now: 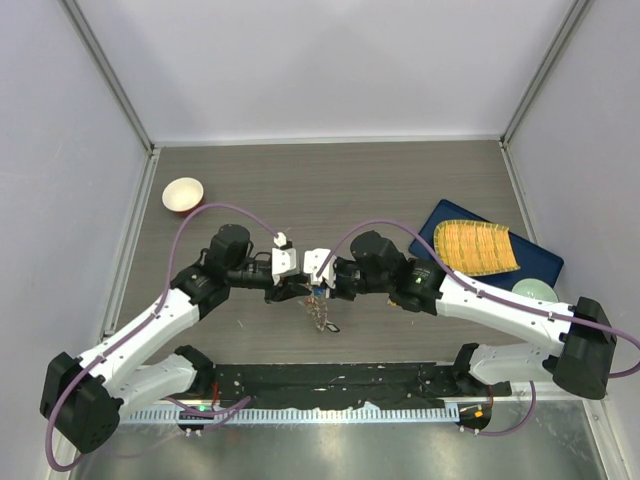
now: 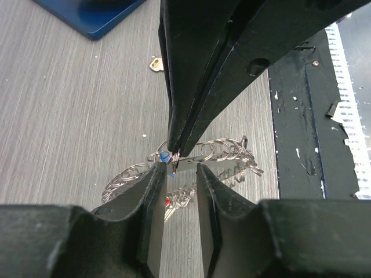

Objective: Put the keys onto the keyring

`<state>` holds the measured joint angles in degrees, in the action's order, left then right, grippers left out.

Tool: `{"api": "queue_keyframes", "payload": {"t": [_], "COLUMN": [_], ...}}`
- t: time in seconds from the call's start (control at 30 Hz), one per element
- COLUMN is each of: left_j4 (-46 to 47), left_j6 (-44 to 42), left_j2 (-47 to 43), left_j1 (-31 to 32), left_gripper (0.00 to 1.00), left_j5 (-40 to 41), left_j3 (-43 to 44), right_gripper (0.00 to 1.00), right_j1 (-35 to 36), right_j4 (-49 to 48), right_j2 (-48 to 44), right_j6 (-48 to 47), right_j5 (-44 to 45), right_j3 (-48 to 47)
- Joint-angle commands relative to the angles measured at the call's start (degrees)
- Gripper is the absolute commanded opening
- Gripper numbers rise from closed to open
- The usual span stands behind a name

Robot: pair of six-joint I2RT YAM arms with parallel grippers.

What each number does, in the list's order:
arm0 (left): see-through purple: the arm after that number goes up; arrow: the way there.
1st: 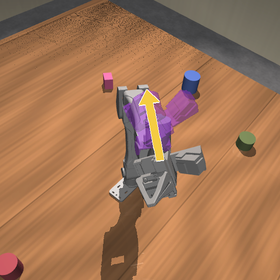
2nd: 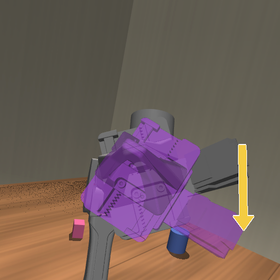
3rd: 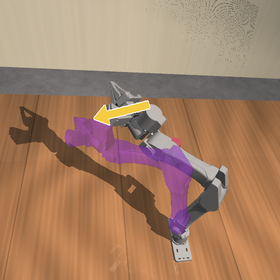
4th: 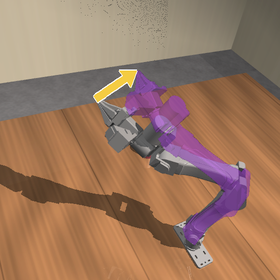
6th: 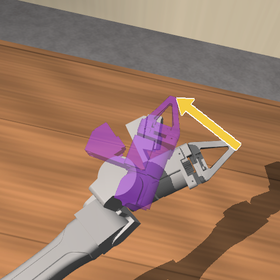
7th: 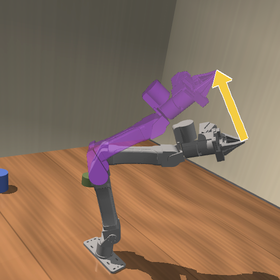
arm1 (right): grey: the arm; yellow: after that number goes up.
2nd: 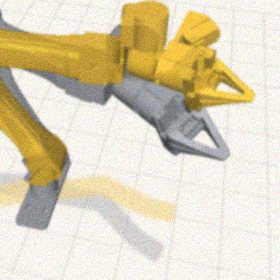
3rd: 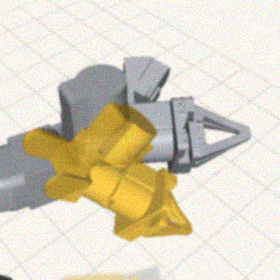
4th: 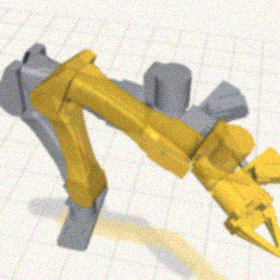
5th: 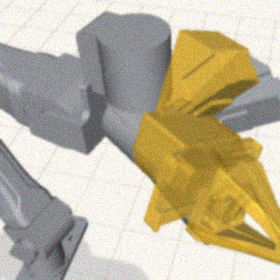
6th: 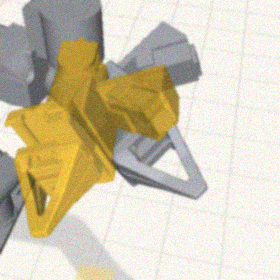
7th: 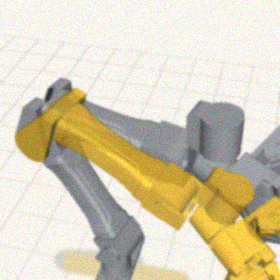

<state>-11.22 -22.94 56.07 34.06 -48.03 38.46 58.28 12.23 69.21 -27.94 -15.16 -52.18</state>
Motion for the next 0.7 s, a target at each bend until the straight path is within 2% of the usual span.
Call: {"api": "queue_keyframes", "payload": {"t": [0.0, 0.13, 0.43, 0.6, 0.67], "left_j4": [2.08, 2.7, 3.22, 3.93, 6.72], "left_j6": [0.0, 0.52, 1.49, 2.81, 4.12], "left_j2": [0.44, 0.44, 0.88, 0.27, -1.65], "left_j1": [0.65, 0.83, 1.35, 2.06, 2.5], "left_gripper": [0.29, 0.24, 0.0, 0.0, 0.0], "left_j5": [-1.1, -1.19, -1.63, -0.4, 1.44], "left_j3": [2.24, 2.06, 2.24, 1.71, -0.21], "right_gripper": [0.01, 0.01, 0.01, 0.02, 0.09], "right_j1": [0.08, 0.08, 0.08, 0.08, 0.08], "right_j4": [-5.02, -4.93, -5.2, -6.25, -8.69], "right_j2": [-2.5, -2.59, -2.59, -3.29, -4.6], "right_j6": [0.08, 0.17, 0.35, 2.89, 4.91], "right_j5": [-0.93, -1.36, -2.15, -1.28, 1.61], "right_j3": [-0.9, -0.82, -0.81, -0.2, 0.67]}}
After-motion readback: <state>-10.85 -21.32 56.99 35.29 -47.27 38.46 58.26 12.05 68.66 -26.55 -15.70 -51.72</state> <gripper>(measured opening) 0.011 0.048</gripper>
